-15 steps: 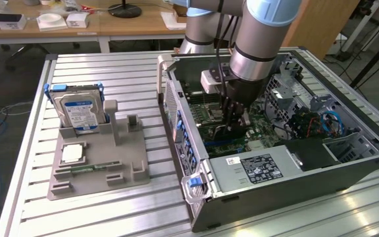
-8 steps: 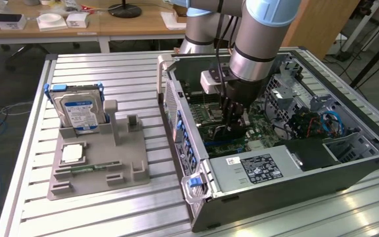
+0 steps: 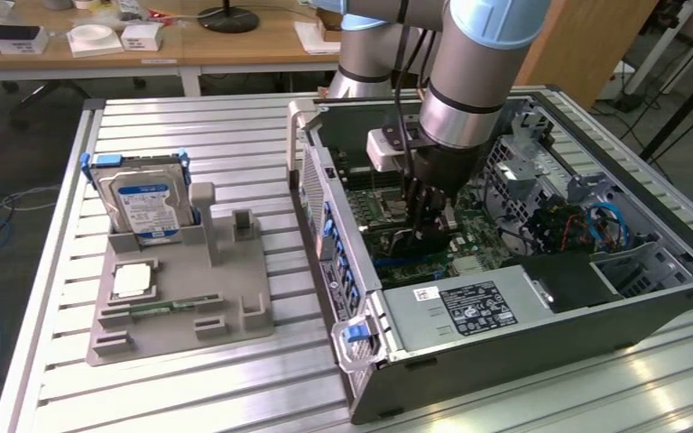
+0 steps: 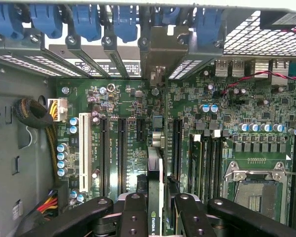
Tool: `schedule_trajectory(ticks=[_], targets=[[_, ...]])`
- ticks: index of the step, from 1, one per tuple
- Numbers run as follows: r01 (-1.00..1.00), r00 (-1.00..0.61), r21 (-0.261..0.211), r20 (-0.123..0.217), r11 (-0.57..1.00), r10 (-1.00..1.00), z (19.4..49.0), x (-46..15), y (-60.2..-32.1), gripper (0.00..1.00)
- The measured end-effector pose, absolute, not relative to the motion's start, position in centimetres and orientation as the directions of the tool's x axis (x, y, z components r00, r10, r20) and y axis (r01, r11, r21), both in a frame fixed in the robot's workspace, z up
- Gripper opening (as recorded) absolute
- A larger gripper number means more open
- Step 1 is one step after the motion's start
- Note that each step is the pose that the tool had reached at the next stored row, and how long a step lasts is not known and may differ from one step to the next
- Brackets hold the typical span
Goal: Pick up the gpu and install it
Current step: 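Insert the gpu into the slot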
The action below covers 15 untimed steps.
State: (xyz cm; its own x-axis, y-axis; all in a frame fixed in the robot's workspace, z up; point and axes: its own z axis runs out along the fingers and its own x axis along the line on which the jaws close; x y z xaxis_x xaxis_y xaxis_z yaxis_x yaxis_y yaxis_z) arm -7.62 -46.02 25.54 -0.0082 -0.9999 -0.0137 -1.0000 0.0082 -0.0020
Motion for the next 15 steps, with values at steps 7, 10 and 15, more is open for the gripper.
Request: schedule_trajectory(ticks=[7,10,15], targets=[[-0.999,-0.033,-0.002,-0.014,0.033,-0.999,25.52,-7.62,-46.02,0.26],[-0.999,-0.033,-0.002,-0.014,0.033,-0.999,25.45,-7.63,-46.02,0.26],[-0.999,-0.033,-0.003,-0.014,0.033,-0.999,25.28,-7.65,-46.02,0.26]])
